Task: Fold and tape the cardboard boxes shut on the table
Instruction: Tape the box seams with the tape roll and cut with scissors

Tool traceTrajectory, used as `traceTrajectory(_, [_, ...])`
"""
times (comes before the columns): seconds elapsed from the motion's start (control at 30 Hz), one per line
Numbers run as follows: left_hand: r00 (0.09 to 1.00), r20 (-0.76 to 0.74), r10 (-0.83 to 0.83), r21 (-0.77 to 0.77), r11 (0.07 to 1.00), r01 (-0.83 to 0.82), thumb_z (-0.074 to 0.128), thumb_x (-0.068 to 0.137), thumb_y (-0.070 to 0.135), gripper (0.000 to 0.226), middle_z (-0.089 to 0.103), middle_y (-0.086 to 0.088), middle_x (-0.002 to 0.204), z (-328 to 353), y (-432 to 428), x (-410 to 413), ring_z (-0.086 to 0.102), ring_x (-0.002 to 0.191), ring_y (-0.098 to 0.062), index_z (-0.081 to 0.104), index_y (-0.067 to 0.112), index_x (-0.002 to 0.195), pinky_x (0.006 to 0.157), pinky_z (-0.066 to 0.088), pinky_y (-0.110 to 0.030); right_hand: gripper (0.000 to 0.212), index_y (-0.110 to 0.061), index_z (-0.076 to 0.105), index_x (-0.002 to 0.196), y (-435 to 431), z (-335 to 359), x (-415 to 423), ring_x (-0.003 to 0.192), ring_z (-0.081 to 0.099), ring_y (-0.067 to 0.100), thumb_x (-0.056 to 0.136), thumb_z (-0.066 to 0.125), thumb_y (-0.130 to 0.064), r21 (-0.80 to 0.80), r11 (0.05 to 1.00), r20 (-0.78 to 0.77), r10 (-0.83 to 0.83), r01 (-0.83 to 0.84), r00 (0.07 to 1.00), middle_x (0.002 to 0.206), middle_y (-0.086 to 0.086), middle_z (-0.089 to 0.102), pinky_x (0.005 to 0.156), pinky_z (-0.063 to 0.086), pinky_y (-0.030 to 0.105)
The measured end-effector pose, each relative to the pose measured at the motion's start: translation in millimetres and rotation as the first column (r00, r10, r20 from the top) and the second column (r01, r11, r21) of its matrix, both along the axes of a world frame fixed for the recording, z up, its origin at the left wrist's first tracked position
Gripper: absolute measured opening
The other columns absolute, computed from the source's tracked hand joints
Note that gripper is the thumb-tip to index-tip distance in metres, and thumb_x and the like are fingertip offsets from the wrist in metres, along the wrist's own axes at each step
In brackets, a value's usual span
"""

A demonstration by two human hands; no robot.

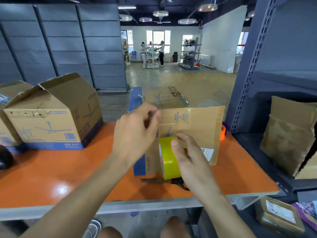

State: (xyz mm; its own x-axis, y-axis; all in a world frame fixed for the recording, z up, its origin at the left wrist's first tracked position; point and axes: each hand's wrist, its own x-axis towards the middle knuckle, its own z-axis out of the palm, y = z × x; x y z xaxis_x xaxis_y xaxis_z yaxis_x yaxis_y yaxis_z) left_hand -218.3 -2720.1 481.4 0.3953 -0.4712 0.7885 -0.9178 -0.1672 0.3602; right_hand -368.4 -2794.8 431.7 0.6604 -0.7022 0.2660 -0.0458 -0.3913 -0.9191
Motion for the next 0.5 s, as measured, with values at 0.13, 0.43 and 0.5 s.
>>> traceTrajectory(0.13, [0.807,-0.583,-0.093,0.101,0.977,0.186,0.058,0.097,0.053,0.024,0.062,0.012,0.063,-28.0,10.0,-25.5,0.059,0.056,-0.012,0.065,0.03,0.096,0.056,0.045,-0.031,0.048,-0.038,0.048,0.145,-2.1,-3.6,-6.1,0.104,0.032,-0.041,0.102,0.031,-0.052,-0.053,0.999,-0.007,0.006,-0.006,1.0,0.125,-0.038,0.045,0.086,0.022,-0.01])
traceTrajectory(0.43, [0.318,-0.901,-0.295,-0.167,0.913,0.373,0.067,0.096,0.028,0.012,0.072,0.004,0.096,-33.0,5.9,-40.0,0.067,0.08,-0.015,0.075,0.023,0.103,0.064,0.054,-0.024,0.038,-0.031,0.066,0.119,-39.0,-34.9,-32.4,0.119,0.061,0.015,0.099,0.047,-0.004,-0.299,0.949,-0.398,-0.031,-0.098,0.917,0.12,-0.01,0.069,0.098,0.05,0.037])
traceTrajectory(0.5, [0.302,-0.903,-0.307,-0.185,0.91,0.372,0.066,0.096,0.027,0.009,0.073,0.007,0.091,-33.3,5.1,-42.3,0.067,0.077,-0.016,0.075,0.025,0.099,0.061,0.055,-0.024,0.039,-0.031,0.059,0.132,-45.6,-40.8,-34.0,0.13,0.049,0.015,0.098,0.056,-0.014,-0.438,0.856,-0.617,-0.065,-0.274,0.784,0.136,-0.01,0.059,0.102,0.046,0.038])
